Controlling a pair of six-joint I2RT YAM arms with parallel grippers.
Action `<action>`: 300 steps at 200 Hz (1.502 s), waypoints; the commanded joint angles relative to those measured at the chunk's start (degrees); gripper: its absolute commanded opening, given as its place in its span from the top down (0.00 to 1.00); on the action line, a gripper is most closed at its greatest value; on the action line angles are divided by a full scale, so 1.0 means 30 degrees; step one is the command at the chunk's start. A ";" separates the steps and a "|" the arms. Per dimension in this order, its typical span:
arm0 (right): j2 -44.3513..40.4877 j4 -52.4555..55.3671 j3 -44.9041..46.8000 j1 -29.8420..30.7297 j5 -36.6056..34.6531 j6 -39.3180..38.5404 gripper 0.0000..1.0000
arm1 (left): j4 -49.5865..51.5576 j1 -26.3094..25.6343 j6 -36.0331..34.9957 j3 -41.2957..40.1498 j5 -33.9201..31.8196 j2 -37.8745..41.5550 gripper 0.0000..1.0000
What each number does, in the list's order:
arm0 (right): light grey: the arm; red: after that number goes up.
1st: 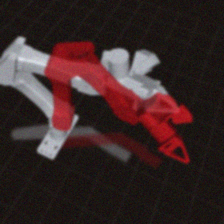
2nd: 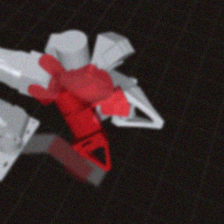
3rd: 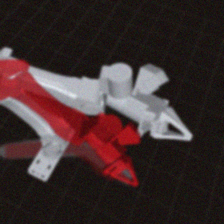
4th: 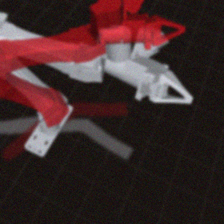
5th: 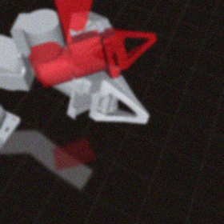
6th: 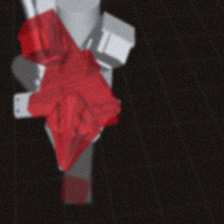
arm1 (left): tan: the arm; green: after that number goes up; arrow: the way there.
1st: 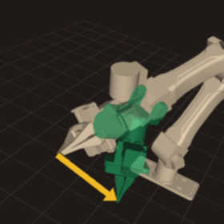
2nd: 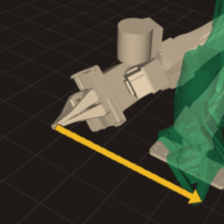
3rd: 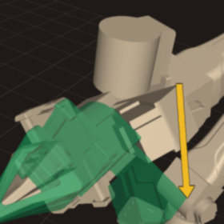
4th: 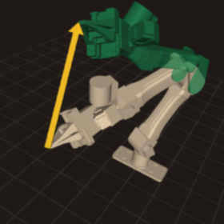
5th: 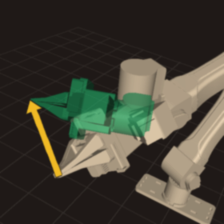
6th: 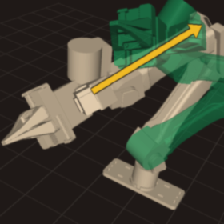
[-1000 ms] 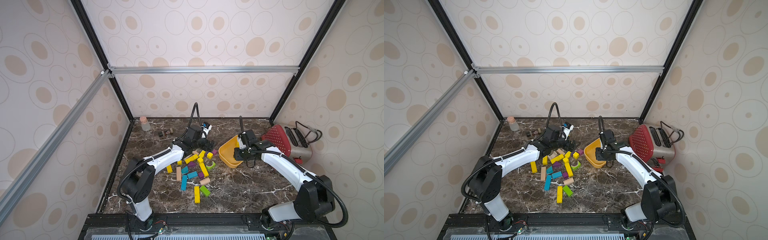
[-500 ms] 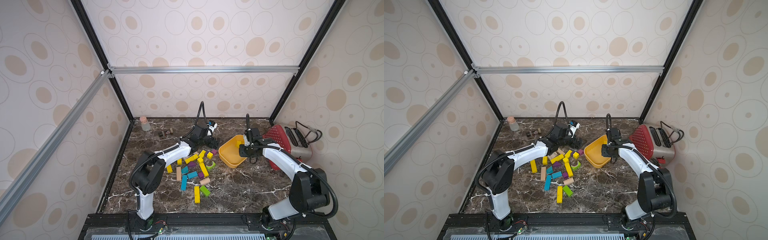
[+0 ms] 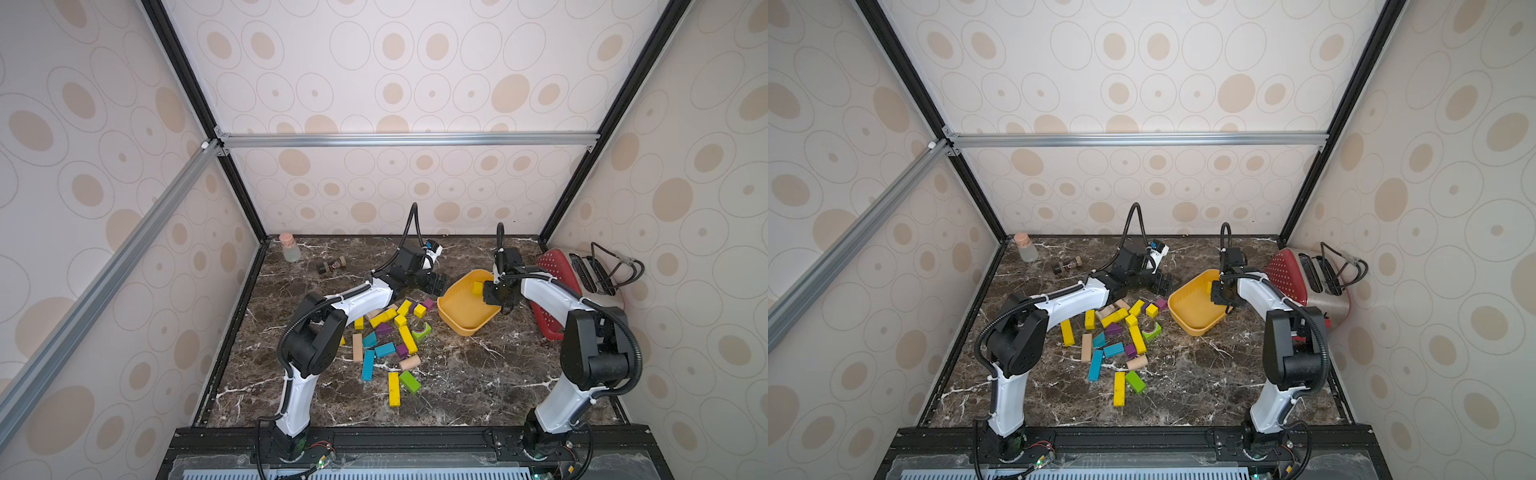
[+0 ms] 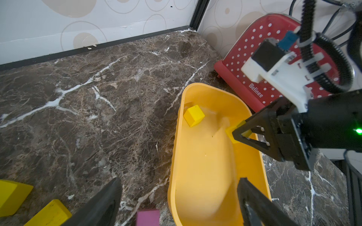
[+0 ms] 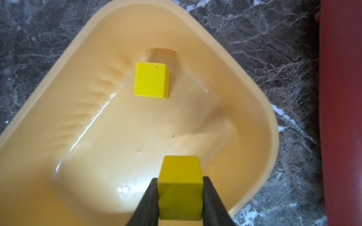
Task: Pick out the yellow building blocks
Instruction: Place the building block in the storage box.
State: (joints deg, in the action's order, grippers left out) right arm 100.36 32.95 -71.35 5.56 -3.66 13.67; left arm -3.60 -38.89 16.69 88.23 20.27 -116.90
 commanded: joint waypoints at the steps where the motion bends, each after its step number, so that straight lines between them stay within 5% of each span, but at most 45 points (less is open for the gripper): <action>1: 0.0560 -0.0232 -0.0612 -0.0371 -0.0223 -0.0346 0.84 | 0.0283 -0.0215 -0.0442 0.0918 0.0157 -0.0202 0.09; 90: 0.3111 -0.0336 -0.2611 -0.0711 -0.0014 -0.0551 0.80 | 0.1034 -0.0717 -0.0830 0.0828 0.0420 0.0015 0.09; 162: 0.3640 0.0098 -0.3639 -0.0727 0.0693 -0.0397 0.56 | 0.1396 -0.0717 -0.1287 -0.0799 -0.0187 0.2019 0.08; 300: 0.1088 0.0413 -0.2290 -0.0713 0.0976 0.0041 0.55 | 0.1301 -0.0717 -0.1483 -0.1009 -0.0374 0.2403 0.07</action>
State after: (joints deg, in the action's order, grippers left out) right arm 106.76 32.58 -79.29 3.66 -1.39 13.04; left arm 0.32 -40.66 14.06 84.86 19.57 -111.83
